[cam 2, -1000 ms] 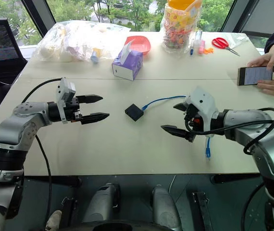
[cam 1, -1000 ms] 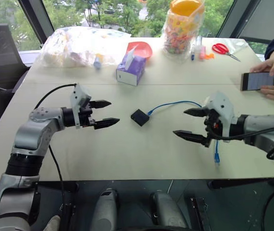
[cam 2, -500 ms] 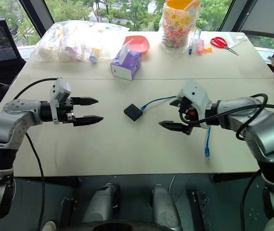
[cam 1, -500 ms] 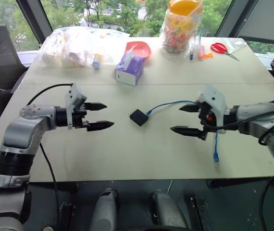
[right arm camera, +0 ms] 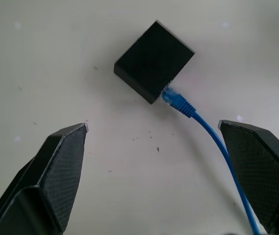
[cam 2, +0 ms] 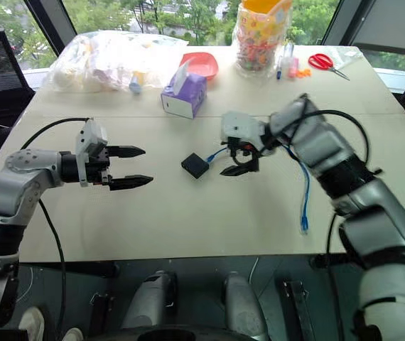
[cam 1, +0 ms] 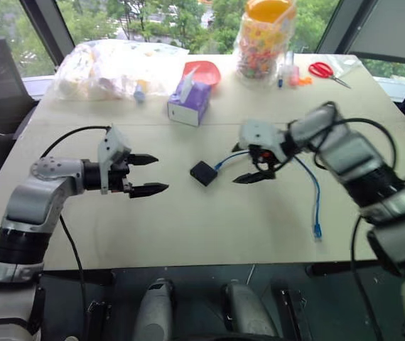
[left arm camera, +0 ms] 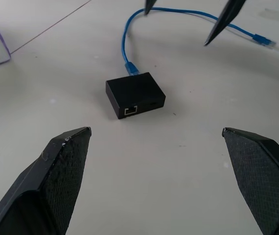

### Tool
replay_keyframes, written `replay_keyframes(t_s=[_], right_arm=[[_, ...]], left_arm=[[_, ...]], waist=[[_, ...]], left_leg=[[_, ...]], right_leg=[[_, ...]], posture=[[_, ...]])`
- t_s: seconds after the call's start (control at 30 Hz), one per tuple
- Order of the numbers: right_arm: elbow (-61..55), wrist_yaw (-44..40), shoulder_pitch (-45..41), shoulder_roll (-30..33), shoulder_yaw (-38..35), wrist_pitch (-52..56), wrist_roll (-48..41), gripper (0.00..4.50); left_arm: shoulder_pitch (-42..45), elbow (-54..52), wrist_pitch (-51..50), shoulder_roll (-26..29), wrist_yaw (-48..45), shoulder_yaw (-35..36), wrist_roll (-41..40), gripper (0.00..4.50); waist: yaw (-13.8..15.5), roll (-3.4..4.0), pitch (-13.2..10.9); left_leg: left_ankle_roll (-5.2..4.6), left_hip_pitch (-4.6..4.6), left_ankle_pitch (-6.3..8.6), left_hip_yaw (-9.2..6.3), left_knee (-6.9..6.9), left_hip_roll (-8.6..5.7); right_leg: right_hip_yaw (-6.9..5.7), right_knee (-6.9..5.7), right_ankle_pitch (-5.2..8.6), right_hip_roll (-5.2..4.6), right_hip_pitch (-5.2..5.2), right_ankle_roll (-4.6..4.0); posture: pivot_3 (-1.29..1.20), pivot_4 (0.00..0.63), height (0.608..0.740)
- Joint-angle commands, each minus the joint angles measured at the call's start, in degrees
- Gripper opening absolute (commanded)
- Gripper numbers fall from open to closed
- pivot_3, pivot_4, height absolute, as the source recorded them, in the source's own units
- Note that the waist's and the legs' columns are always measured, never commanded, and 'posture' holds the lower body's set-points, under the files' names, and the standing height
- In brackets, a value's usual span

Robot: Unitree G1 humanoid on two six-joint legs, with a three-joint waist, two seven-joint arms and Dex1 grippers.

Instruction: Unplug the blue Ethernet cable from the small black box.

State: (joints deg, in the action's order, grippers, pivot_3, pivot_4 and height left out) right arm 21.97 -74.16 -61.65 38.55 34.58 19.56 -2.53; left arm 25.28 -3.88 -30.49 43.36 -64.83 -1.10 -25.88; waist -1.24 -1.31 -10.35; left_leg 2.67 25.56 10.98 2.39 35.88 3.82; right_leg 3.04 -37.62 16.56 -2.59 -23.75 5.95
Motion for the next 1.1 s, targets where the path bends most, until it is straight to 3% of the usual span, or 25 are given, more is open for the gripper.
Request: replay_keyframes(t_s=[0.03,0.23,0.5,0.6,0.83,0.97,1.1], right_arm=[[11.9,-3.3,-6.5,-4.9,0.6,-8.6,4.8,4.50],[36.8,-2.5,-15.9,-16.2,3.4,-22.8,14.4,4.50],[51.0,1.8,-18.3,-21.8,5.9,-32.1,25.9,4.50],[52.9,3.9,-18.5,-23.6,5.3,-32.4,28.1,3.67],[53.8,4.4,-17.6,-24.8,2.2,-32.8,29.1,0.06],[51.6,11.0,-16.7,-22.2,0.7,-36.8,30.1,0.02],[42.6,19.6,-11.9,-16.1,-5.8,-44.6,26.0,0.02]], left_arm=[[-0.3,-3.7,0.7,-0.3,2.1,1.8,-0.3,4.49],[-3.5,-8.6,-0.6,0.0,5.5,4.1,-1.2,4.49],[-8.1,-13.6,-1.2,-0.5,9.8,5.8,-1.9,4.49],[-9.4,-15.0,-1.9,-0.7,11.2,6.8,-2.5,4.50],[-9.5,-14.9,-2.3,-0.4,11.8,7.0,-3.3,4.50],[-7.2,-10.8,-2.4,-2.8,12.8,6.4,-3.7,4.50],[-3.0,-5.6,-3.6,-6.6,13.7,5.6,-4.6,4.50]], waist=[[0.2,0.02,0.0],[0.0,0.03,0.0],[0.1,0.04,0.0],[-0.1,0.04,0.0],[-1.3,0.02,0.0],[-1.4,0.02,0.0],[-0.8,0.02,0.0]], left_leg=[[0.00,0.03,0.00,0.00,-0.01,0.00],[0.01,0.06,0.00,0.02,0.12,0.01],[0.02,0.00,-0.01,0.04,0.13,0.01],[0.03,-0.31,0.00,0.01,0.12,0.01],[0.14,-0.63,-0.16,-0.02,0.20,0.01],[0.13,-0.65,-0.18,-0.05,0.16,0.01],[0.13,-0.55,-0.18,-0.06,0.18,-0.03]], right_leg=[[0.00,-0.06,0.00,0.01,-0.05,0.01],[0.01,-0.49,0.02,0.01,-0.24,0.06],[0.03,-0.53,0.02,0.00,-0.20,0.05],[0.01,-0.54,0.03,0.01,0.09,0.04],[0.02,-0.52,0.10,-0.02,0.47,-0.28],[0.02,-0.53,0.09,0.01,0.46,-0.26],[0.02,-0.49,0.02,-0.03,0.42,-0.13]], posture=[[0.00,0.150,0.735],[0.00,0.150,0.735],[0.00,0.150,0.735],[0.00,0.150,0.735],[0.00,0.150,0.735],[0.00,0.150,0.735],[0.00,0.150,0.735]])
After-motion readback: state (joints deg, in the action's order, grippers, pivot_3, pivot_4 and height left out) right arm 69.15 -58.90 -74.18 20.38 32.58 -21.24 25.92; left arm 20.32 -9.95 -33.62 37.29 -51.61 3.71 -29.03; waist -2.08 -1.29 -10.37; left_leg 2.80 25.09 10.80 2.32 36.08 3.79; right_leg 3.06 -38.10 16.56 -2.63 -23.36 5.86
